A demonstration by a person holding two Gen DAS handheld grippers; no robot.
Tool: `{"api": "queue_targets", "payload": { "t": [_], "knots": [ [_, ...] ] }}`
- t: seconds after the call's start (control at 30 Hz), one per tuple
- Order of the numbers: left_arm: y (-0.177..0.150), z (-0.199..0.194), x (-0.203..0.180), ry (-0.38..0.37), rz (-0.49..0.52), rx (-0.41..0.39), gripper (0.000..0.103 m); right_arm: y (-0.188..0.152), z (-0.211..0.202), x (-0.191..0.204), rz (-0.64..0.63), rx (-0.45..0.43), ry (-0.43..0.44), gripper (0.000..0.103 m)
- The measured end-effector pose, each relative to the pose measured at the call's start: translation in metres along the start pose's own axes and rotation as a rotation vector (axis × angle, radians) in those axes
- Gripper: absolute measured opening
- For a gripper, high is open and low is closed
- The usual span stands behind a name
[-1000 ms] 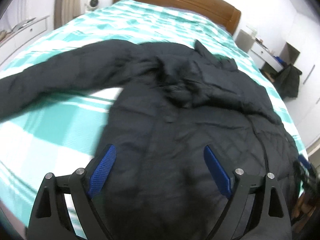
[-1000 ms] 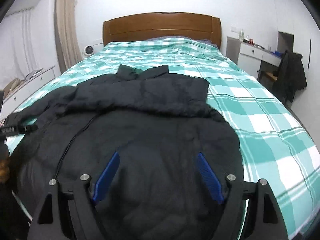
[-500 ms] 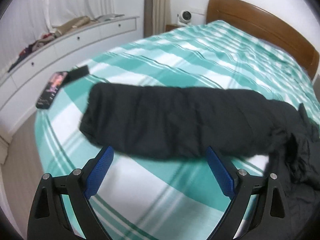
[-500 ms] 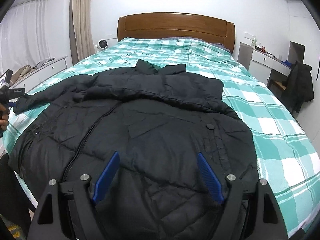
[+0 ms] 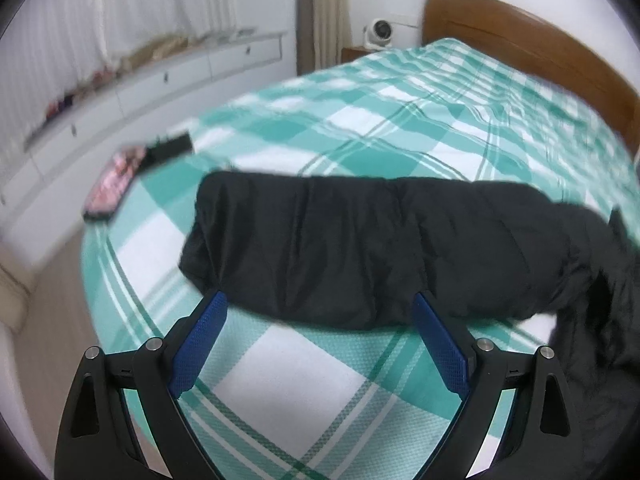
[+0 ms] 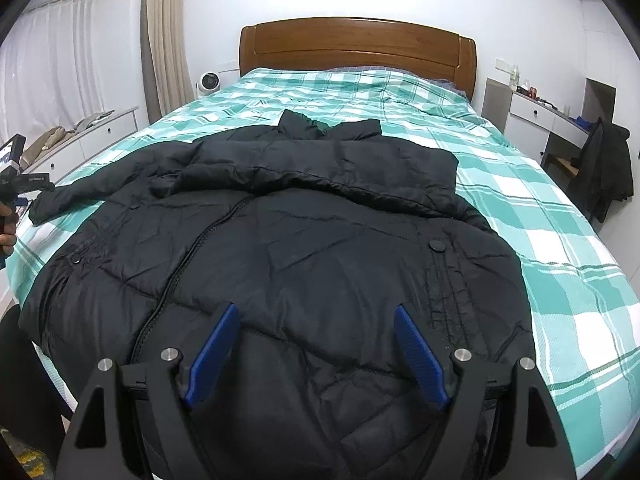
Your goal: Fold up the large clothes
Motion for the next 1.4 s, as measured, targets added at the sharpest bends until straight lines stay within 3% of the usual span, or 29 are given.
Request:
{"api": "queue_targets", "payload": {
  "t": [0.23,0.33,0.37,0.43,0.47,0.53,0.63,0.77,0.87,0.93,1.07,1.23,1.33,1.4],
  "knots": [
    [-0.013,0.061,0.076,-0.009,-0.498,0.141,0.095,-0.004,-0.002,0.010,-0.012,0.009,0.023,0.082],
    [-0.008,0.077,0.080,0.030,-0.487,0.149,0.094,-0.007,-0.002,0.017,-0.019,0.017,0.037,0.082],
    [-0.002,0.077,0.078,0.042,-0.465,0.126,0.083,-0.007,-0.003,0.019,-0.020,0.016,0.043,0.082],
    [0.008,0.076,0.073,0.053,-0.412,0.091,0.025,-0.007,-0.006,0.024,-0.025,0.011,0.051,0.082],
    [0.013,0.072,0.068,0.039,-0.391,0.071,0.017,-0.007,-0.009,0.026,-0.026,0.008,0.055,0.082],
    [0.030,0.057,0.056,0.042,-0.307,0.007,0.013,-0.006,-0.011,0.027,-0.025,0.002,0.057,0.082],
    [0.063,0.006,0.013,-0.003,-0.129,-0.157,0.013,-0.005,-0.015,0.023,-0.008,-0.012,0.053,0.082],
    [0.096,-0.096,-0.097,-0.177,0.159,-0.386,0.013,0.002,-0.016,0.015,0.027,-0.035,0.047,0.082],
    [0.091,-0.165,-0.180,-0.337,0.341,-0.496,0.013,0.014,-0.023,0.005,0.060,-0.076,0.038,0.082],
    [0.066,-0.211,-0.243,-0.456,0.462,-0.546,0.013,0.020,-0.028,-0.003,0.077,-0.100,0.027,0.082],
    [-0.003,-0.251,-0.333,-0.638,0.598,-0.508,0.013,0.028,-0.042,-0.030,0.119,-0.140,-0.014,0.082],
    [-0.110,-0.236,-0.404,-0.716,0.740,-0.325,0.015,0.026,-0.052,-0.064,0.167,-0.152,-0.068,0.082],
    [-0.171,-0.218,-0.424,-0.702,0.859,-0.243,0.034,0.025,-0.053,-0.081,0.194,-0.142,-0.081,0.082],
    [-0.198,-0.225,-0.422,-0.717,0.914,-0.257,0.074,0.027,-0.049,-0.085,0.197,-0.132,-0.072,0.082]
  ]
}}
Point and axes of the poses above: each gripper's, at about its wrist camera, not at the fingertips, and z roughly the way its jaws point, x to its left, y to its top, the point moved 7 cm from there along z, roughly the way its jaws point, and after that the axes turned 13 degrees about -x, right-handed, at the moved point
